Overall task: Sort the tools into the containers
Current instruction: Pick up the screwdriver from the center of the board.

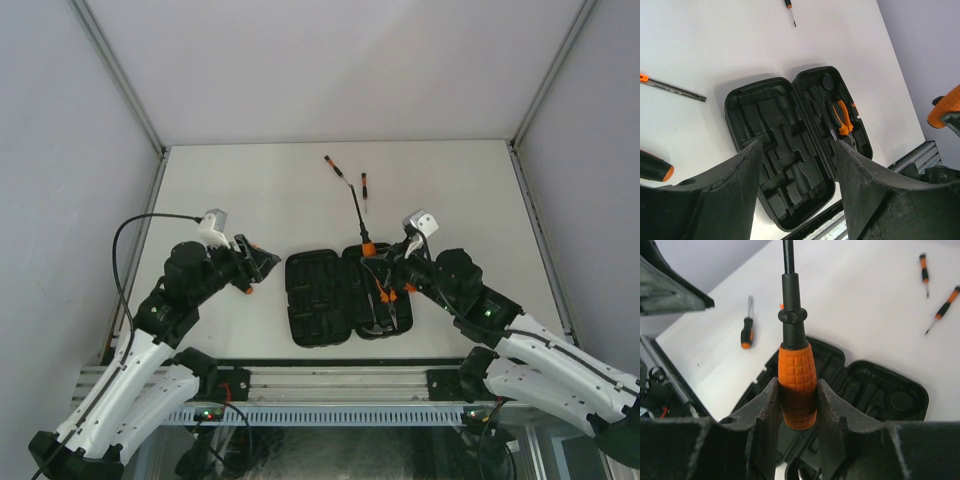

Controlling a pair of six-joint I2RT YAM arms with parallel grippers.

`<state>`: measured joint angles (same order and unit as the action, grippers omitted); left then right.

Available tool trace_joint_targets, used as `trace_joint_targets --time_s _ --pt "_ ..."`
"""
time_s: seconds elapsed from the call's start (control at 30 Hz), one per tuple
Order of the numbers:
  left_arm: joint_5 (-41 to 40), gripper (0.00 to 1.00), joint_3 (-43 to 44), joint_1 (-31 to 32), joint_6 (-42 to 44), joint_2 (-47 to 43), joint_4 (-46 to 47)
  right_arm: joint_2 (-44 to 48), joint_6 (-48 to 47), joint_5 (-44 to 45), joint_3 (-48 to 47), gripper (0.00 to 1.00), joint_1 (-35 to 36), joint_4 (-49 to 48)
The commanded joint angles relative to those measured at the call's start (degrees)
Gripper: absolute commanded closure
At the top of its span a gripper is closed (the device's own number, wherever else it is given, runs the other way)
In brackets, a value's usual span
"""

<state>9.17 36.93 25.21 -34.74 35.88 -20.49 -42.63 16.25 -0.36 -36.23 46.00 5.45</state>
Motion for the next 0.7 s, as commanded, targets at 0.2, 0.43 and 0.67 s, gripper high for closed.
trace_joint_targets --time_s 0.2,0.43,0.67 --pt "1.9 0.36 6.7 -0.6 5.5 -0.4 -1.2 -2.5 -23.4 14.2 1.4 1.00 15.3 -18.0" --pt "2.9 0.35 9.1 -0.6 8.2 0.1 -2.9 -5.5 -41.7 7.4 2.2 1.00 20.4 -15.7" --pt "10.5 0.35 10.4 -0.1 9.0 2.6 -1.6 -10.8 -55.3 9.4 2.2 0.99 25.5 -13.2"
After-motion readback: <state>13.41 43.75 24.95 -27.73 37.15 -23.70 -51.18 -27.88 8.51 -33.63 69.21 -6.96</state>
